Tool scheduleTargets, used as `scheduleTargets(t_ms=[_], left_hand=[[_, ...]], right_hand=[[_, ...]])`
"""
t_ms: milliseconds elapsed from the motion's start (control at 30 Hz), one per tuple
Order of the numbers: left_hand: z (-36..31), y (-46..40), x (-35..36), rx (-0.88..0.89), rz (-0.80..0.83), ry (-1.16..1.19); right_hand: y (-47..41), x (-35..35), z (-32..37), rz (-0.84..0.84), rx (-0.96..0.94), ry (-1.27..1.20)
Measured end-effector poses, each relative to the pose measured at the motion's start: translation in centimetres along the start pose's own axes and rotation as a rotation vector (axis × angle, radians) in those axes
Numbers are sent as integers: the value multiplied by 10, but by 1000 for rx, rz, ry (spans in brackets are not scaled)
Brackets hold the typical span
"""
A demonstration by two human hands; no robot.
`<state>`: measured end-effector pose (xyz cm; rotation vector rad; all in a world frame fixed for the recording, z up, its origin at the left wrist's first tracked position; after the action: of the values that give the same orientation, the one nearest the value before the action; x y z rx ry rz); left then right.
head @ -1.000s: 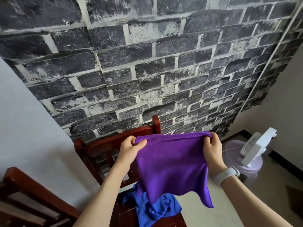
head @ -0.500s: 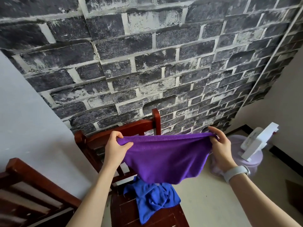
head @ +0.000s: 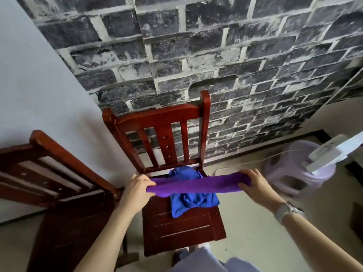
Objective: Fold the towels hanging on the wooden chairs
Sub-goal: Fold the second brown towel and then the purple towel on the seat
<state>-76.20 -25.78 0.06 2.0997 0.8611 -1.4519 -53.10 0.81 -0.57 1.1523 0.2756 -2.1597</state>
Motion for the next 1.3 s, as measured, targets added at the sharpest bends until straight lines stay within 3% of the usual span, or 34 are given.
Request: scheduleTargets(t_ms=[100,267,400,500,600,867,1100,1300], left_hand=[[13,37,12,-83,-124,-37],[37,96,23,-504,-420,88],[51,133,14,-857,-640,270],[62,154,5,-977,-740,305],[78,181,-2,-1005,-766,277],[157,271,-5,-1103,-715,298],[283,321,-19,-1052,-610,355],[408,304,-18,-958,-509,245]], right_hand=[[13,25,-2,248,-81,150],[17,55,17,43,-215,29],[20,91,54,74,-112,-230],[29,120,78,72,-60,-353],[46,143,97,76,-103,-373],[100,211,145,278,-275,-255],[155,299,215,205,-227,-202],[157,389,277,176,-148,-168]])
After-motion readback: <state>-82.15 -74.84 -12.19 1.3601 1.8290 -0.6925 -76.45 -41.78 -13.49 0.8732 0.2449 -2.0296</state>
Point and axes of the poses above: each hand's wrist, its own y-axis away from the middle knuckle, its own x-axis out of the palm, z = x × y, the point moved 1 cm from there along -y, towards the middle knuckle, and after that the axes turned 12 degrees about -z, right-handed, at the moved point
